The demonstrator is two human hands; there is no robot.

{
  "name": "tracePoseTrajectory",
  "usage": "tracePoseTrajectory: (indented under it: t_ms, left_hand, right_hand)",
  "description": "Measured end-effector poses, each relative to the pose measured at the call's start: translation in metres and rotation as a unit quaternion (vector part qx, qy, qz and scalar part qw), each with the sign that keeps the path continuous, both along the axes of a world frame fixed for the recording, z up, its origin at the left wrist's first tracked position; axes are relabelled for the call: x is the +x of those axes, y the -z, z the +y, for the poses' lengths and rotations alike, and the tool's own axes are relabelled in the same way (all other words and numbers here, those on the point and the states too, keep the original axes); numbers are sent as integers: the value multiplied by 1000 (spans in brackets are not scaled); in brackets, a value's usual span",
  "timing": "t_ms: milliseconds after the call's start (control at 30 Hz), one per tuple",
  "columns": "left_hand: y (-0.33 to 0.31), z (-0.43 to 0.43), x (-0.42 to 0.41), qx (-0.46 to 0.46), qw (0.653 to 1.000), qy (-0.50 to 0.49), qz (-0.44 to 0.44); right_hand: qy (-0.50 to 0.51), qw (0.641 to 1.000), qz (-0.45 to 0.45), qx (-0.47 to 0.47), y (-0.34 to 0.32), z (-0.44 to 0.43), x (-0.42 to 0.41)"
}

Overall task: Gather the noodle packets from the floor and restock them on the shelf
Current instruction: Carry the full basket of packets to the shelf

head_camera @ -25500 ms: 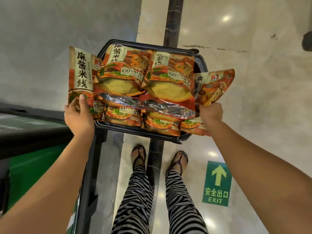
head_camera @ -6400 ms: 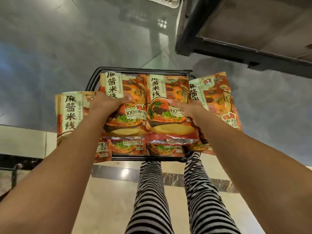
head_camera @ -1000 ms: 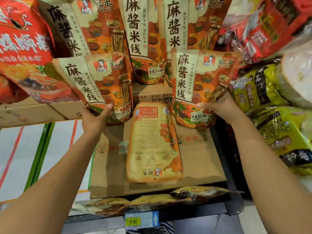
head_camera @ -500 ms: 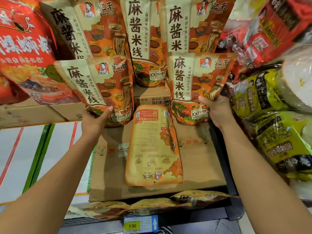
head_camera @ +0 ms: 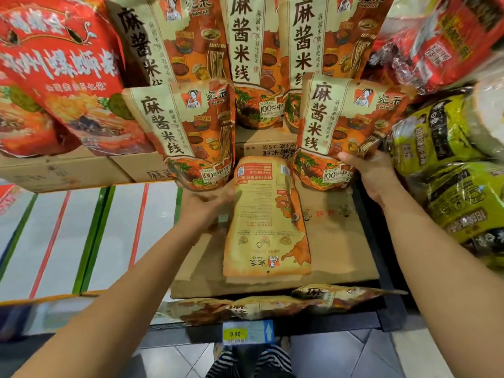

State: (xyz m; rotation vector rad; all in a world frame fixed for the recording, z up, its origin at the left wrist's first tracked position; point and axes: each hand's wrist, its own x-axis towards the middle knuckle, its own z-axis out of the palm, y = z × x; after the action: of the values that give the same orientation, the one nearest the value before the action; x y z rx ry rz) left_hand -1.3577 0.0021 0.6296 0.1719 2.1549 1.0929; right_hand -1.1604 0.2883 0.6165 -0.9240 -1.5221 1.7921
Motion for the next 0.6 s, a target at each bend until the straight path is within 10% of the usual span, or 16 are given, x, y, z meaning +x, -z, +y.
tracePoseTrajectory:
  t_ms: [133,600]
  left_hand:
    - [-12,-10,35,-201,950,217,-95]
    - [-29,-14,59,71,997,16,-1]
  right_hand:
    - [9,1000,-4,1,-4,-9,4]
    - [33,997,-66,27,-11,-26,14]
